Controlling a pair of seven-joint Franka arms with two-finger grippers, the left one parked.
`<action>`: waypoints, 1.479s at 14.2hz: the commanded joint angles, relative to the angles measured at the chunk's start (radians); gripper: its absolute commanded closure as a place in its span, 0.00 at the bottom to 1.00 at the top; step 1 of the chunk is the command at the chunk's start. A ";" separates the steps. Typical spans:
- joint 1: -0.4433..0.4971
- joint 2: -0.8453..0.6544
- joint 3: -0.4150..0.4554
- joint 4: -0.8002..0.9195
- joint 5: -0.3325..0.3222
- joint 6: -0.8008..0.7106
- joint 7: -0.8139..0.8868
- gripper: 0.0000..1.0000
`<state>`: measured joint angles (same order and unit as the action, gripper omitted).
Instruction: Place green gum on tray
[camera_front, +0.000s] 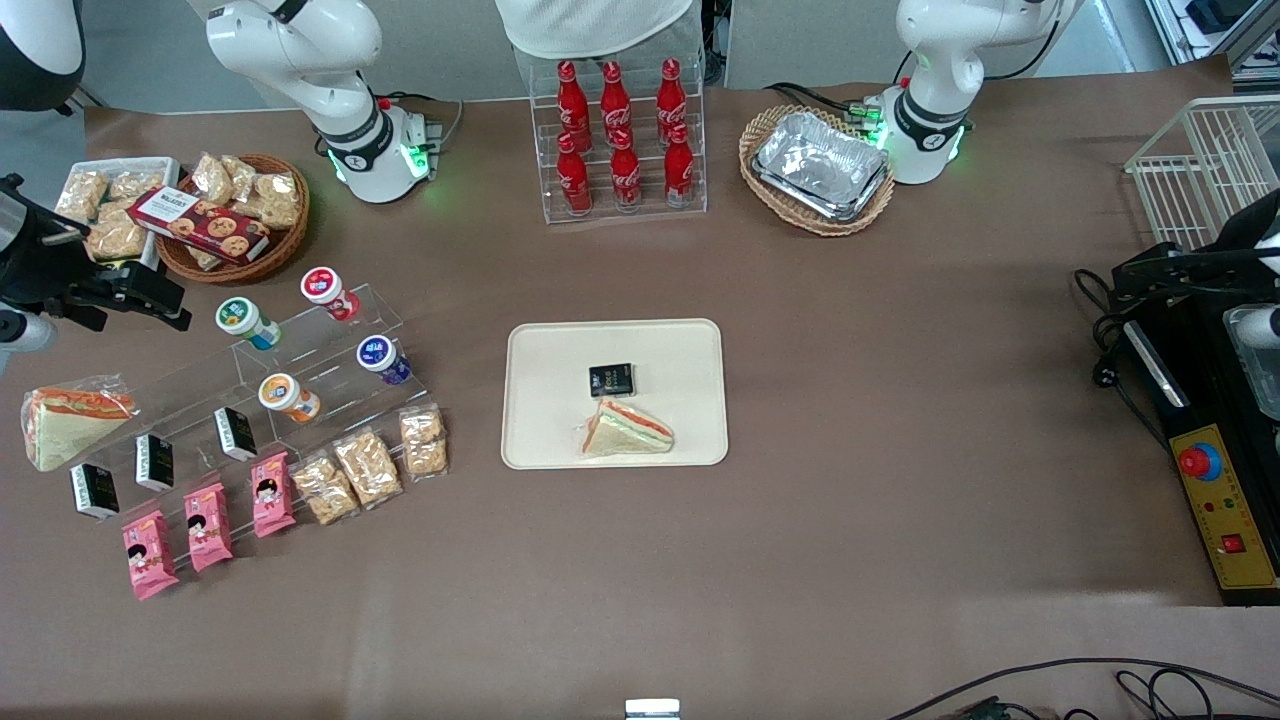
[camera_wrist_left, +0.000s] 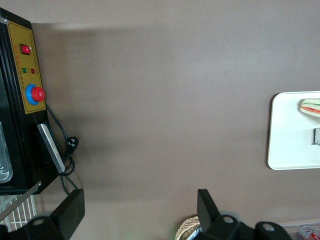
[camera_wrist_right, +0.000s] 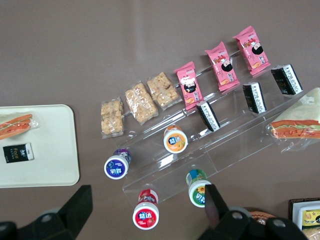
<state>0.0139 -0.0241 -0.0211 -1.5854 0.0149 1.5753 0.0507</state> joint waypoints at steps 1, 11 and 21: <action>-0.008 0.004 0.006 0.008 -0.016 0.008 -0.015 0.00; -0.014 0.003 -0.088 -0.004 -0.001 0.005 -0.429 0.00; -0.015 -0.276 -0.129 -0.473 -0.004 0.233 -0.505 0.00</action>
<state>0.0049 -0.1749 -0.1497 -1.8565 0.0135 1.6926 -0.4387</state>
